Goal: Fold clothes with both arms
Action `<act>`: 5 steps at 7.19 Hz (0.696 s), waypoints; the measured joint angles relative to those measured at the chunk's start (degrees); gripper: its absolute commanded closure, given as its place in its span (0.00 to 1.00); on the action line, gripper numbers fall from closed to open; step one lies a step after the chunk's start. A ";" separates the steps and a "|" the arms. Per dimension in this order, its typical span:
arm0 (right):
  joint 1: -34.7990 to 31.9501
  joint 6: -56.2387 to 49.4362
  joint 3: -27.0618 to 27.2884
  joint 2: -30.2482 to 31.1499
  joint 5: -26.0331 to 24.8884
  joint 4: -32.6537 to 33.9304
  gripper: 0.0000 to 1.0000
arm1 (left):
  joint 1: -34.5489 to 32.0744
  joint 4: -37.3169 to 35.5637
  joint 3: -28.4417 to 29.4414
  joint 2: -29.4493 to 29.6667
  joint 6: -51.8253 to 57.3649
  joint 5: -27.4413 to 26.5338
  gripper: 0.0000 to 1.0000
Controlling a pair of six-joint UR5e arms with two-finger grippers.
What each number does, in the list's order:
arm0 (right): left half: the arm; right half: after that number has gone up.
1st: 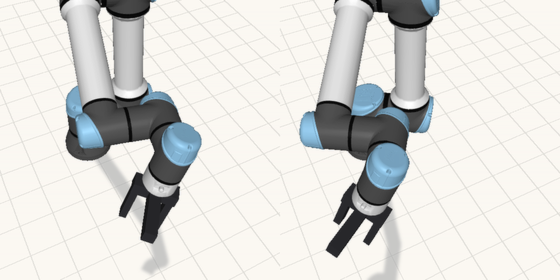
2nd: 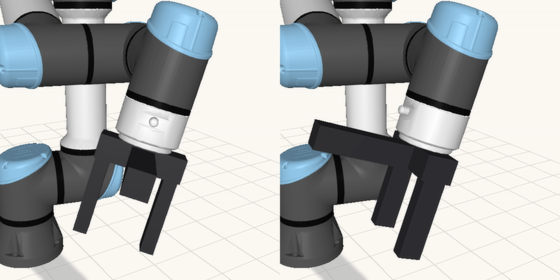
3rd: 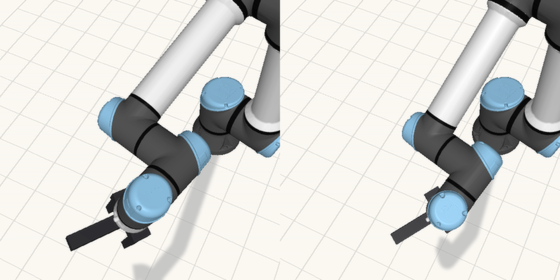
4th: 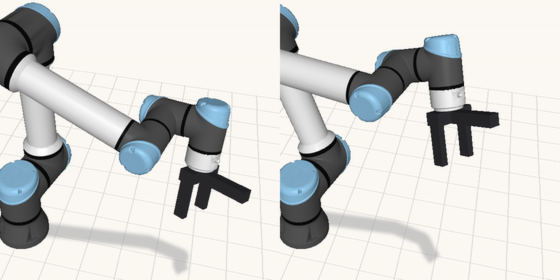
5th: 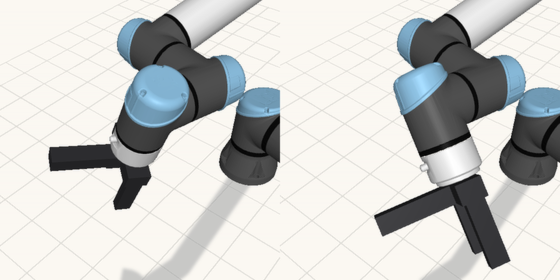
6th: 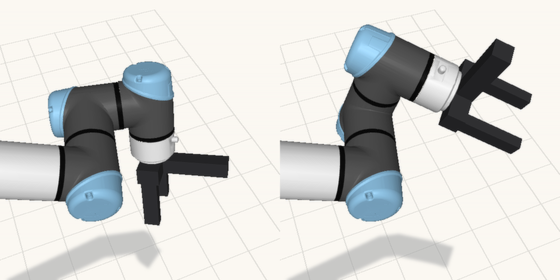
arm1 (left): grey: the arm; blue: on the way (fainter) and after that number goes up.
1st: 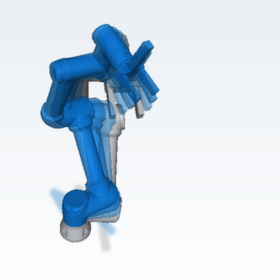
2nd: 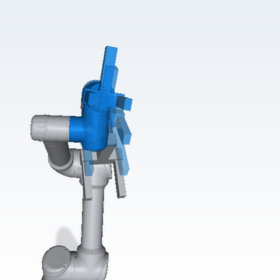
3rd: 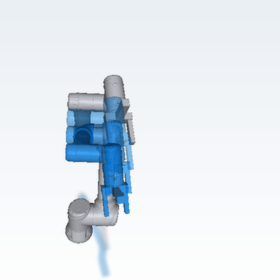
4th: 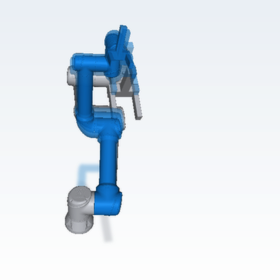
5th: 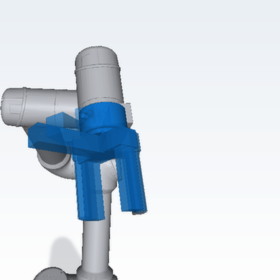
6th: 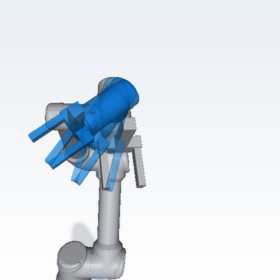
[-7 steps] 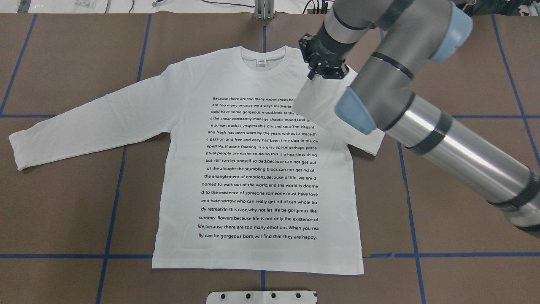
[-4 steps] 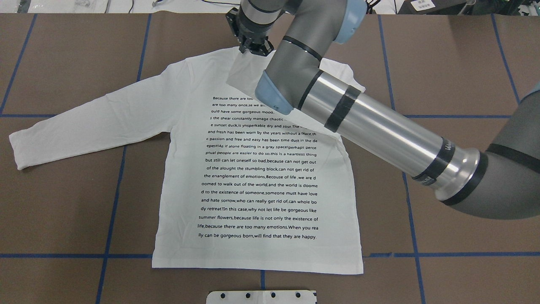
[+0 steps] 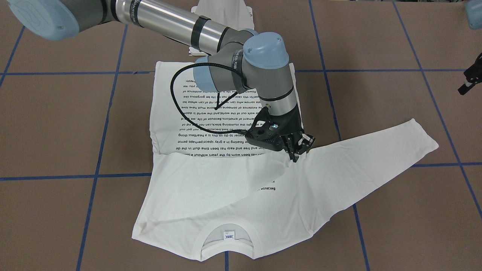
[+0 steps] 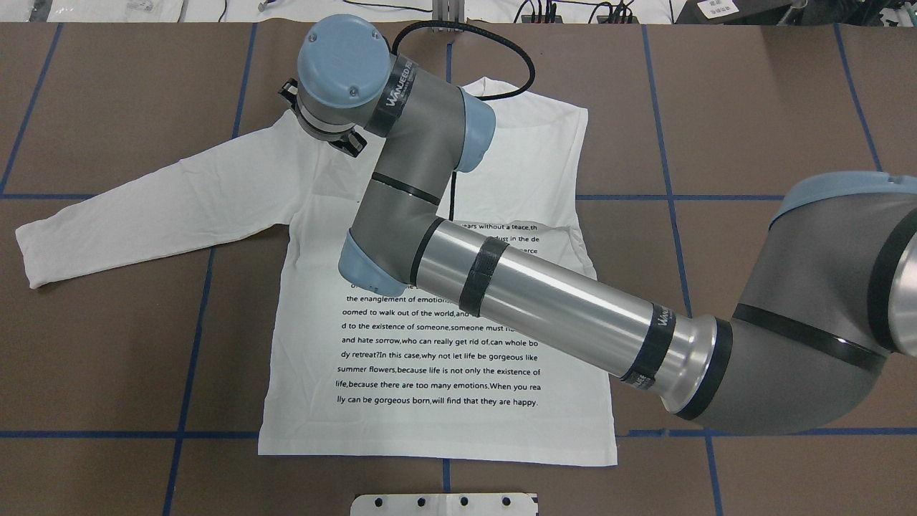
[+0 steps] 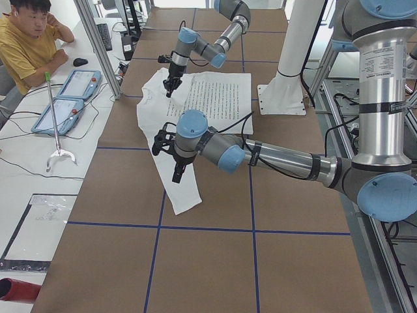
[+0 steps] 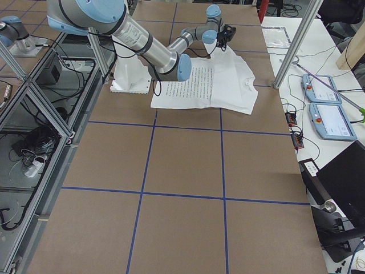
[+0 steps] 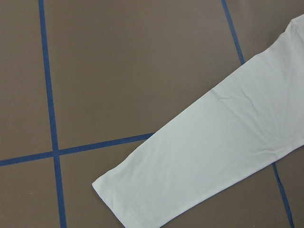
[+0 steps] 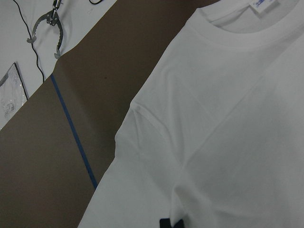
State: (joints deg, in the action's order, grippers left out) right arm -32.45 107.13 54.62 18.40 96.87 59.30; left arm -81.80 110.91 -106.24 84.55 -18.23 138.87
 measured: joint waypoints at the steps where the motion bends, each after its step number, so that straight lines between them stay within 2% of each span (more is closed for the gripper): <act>1: 0.98 0.00 -0.74 -0.56 -1.47 -0.69 0.58 | 0.03 0.01 0.18 0.00 -0.04 0.28 0.01; 2: 1.46 0.00 -1.44 -0.79 -2.23 -1.81 0.02 | 0.13 -0.01 0.28 0.03 -0.16 0.58 0.01; 5: 2.90 0.17 -2.73 -1.40 -4.89 -2.92 0.01 | 2.86 1.70 1.96 0.17 -0.19 0.68 0.00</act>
State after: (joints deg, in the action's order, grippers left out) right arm -29.55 107.30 51.89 17.00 91.98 56.39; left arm -78.94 112.61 -104.28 84.72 -18.43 139.56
